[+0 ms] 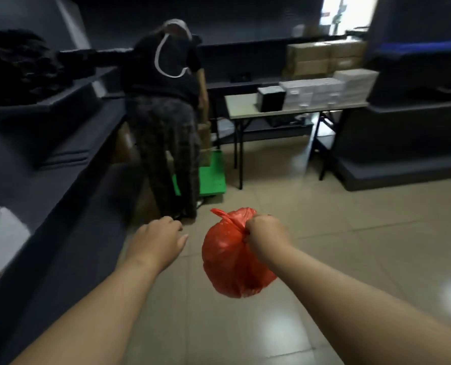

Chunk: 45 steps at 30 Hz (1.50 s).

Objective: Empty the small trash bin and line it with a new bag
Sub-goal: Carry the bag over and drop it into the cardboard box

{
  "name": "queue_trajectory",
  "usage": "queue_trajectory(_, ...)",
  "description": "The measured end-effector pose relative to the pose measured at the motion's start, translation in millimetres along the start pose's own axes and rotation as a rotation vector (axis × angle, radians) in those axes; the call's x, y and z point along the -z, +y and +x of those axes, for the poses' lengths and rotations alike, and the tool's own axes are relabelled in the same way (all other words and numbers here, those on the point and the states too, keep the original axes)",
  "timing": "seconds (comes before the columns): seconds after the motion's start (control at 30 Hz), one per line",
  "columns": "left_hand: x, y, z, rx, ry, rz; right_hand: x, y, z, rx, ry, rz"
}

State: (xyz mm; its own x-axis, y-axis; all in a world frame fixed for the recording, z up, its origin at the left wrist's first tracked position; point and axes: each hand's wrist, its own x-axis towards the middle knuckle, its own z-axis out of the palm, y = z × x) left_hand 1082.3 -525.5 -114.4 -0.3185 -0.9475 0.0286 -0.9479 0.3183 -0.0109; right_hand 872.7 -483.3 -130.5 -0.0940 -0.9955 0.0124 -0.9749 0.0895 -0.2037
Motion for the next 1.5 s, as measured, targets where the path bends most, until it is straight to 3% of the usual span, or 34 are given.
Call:
queue_trajectory(0.27,-1.3,290.7,109.6,-0.427,0.021,-0.026,53.1,274.3,-34.3,-0.435,0.118,0.049)
queue_trajectory(0.5,3.3,514.8,137.8,-0.772,0.005,-0.057,93.8,449.7,-114.3,-0.842,0.171,0.069)
queue_trajectory(1.0,0.2,869.6,182.6,-1.406,0.051,-0.059,143.6,701.8,-216.4,-1.639,0.284,0.249)
queue_trajectory(1.1,2.5,933.1,196.1,-1.504,0.055,-0.049,162.5,737.8,-218.9,-1.71,0.342,0.352)
queue_trajectory(1.27,-2.2,1027.3,201.2,-1.612,0.089,-0.011,171.9,795.2,-229.3,-1.775,0.466,0.299)
queue_trajectory(1.43,-11.8,1117.4,189.6,-1.693,0.063,-0.024,180.7,878.8,-246.4,-1.939,0.474,0.399)
queue_trajectory(1.5,-18.1,1158.4,184.8,-1.712,0.062,-0.046,176.5,916.8,-258.1,-1.938,0.4,0.372)
